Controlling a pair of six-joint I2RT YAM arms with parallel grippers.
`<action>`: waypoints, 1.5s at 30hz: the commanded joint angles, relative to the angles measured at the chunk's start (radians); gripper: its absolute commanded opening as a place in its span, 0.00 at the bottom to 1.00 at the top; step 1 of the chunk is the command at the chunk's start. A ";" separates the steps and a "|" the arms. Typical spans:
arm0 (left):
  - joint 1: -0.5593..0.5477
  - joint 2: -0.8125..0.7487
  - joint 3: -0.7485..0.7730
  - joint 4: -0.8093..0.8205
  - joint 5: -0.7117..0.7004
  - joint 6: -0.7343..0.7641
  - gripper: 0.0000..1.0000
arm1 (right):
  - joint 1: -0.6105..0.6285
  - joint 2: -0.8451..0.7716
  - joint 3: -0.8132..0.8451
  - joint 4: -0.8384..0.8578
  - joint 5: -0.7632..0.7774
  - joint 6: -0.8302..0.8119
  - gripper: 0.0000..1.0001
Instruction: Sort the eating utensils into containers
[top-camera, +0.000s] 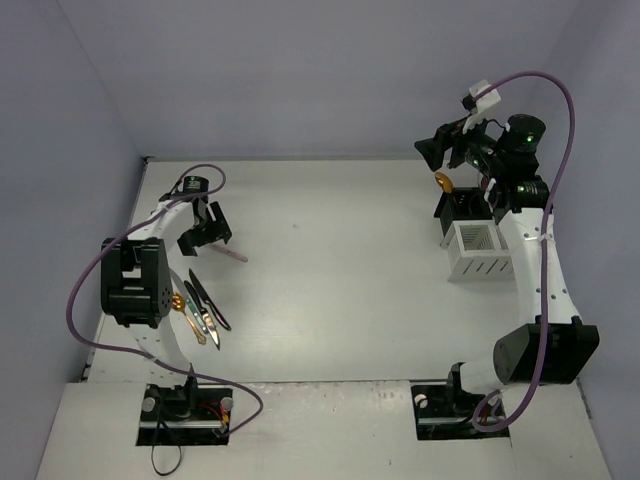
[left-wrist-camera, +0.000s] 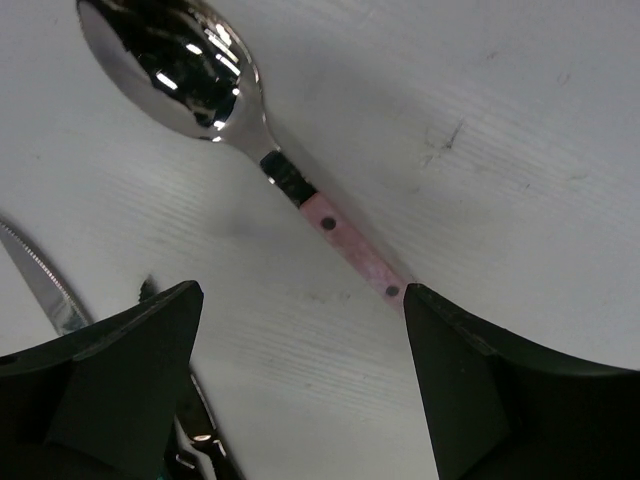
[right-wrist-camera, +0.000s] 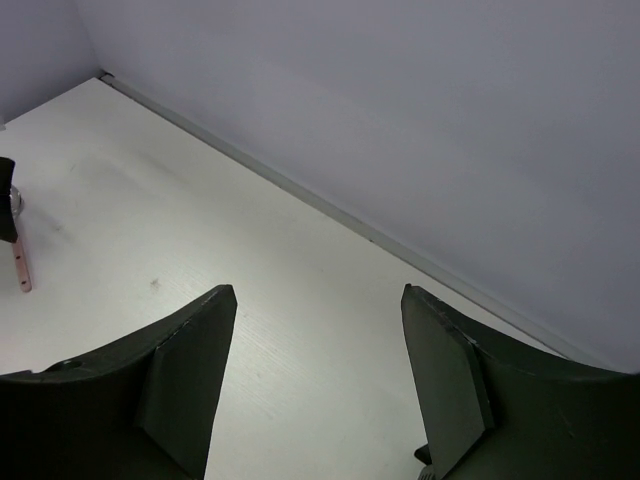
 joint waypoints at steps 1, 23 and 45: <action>-0.018 0.025 0.090 0.009 -0.037 -0.059 0.78 | 0.000 -0.033 -0.019 0.063 -0.011 -0.016 0.64; -0.147 0.183 0.164 0.032 0.136 -0.043 0.01 | 0.017 -0.060 0.007 0.059 -0.050 0.074 0.65; -0.239 -0.454 -0.203 0.994 0.940 -0.171 0.00 | 0.206 0.059 0.050 0.058 -0.118 0.547 0.88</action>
